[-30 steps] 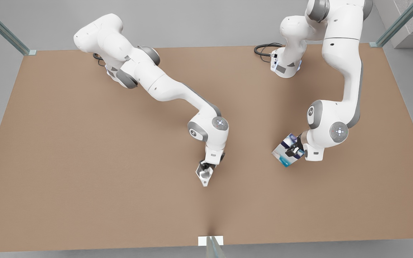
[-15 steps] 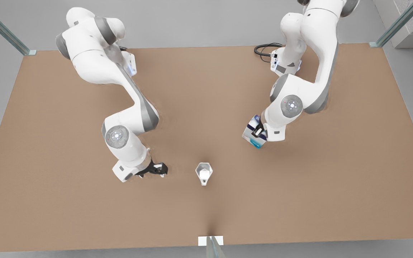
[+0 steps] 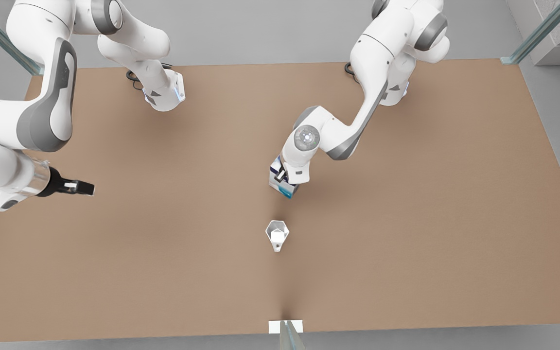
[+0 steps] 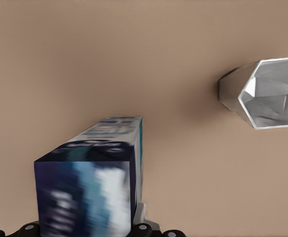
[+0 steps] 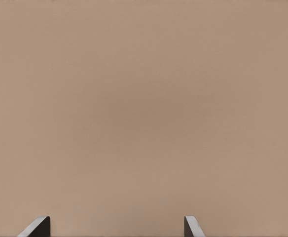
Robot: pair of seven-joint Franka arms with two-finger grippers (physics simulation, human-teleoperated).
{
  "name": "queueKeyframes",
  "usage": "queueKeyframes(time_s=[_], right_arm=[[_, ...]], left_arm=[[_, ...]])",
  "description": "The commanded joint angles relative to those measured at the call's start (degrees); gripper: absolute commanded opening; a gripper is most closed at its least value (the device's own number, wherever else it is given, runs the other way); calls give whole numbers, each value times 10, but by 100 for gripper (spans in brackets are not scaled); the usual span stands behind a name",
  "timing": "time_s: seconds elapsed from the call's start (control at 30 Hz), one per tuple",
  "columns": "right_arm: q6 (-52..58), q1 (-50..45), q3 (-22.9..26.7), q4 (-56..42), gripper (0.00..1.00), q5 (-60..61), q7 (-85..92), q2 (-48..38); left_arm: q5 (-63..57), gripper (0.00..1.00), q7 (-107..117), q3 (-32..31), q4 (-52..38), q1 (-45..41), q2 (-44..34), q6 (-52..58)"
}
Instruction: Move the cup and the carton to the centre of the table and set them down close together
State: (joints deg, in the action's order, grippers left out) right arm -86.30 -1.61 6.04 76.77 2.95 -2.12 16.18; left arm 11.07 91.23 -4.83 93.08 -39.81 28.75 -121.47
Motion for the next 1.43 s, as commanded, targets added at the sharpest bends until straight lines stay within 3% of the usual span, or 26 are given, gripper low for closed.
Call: queueKeyframes(time_s=[0.0,0.17,0.2,0.33,0.4,0.83,1.0,1.07,1.1,1.17,1.23,1.27,1.4], right_arm=[[-6,0,-2,0,100,0,0,0],[-10,7,-30,0,100,0,23,-1],[-10,34,-62,2,100,-1,23,-2],[-11,34,-59,15,100,-11,19,-18],[-51,31,-59,82,100,-11,15,-62],[-54,30,-62,78,100,-17,13,-55],[-49,31,-61,77,100,-17,13,-58],[-49,30,-61,75,100,-17,13,-60],[-50,29,-62,69,100,-17,13,-59],[-48,29,-63,67,100,-17,13,-61],[-42,29,-62,64,100,-17,13,-61],[-30,30,-60,62,100,-17,14,-63],[-32,28,-63,63,100,-15,12,-62]], left_arm=[[-3,100,0,0,-1,0,0,0],[-3,100,1,0,-4,0,-1,5],[-3,100,1,0,-4,0,-1,7],[-3,100,0,4,-5,1,-1,8],[-3,100,-1,4,-5,1,-1,8],[-10,100,-5,17,-5,8,-15,19],[-14,100,-5,28,-17,24,-62,106],[-15,100,-221,54,-54,72,-135,259],[-56,100,-478,56,-78,125,-150,330],[-62,100,-817,57,-78,224,-171,339],[-123,100,-880,61,-76,260,-178,338],[-98,100,-879,90,-76,263,-174,333],[-83,100,-879,97,-73,263,-167,332]])
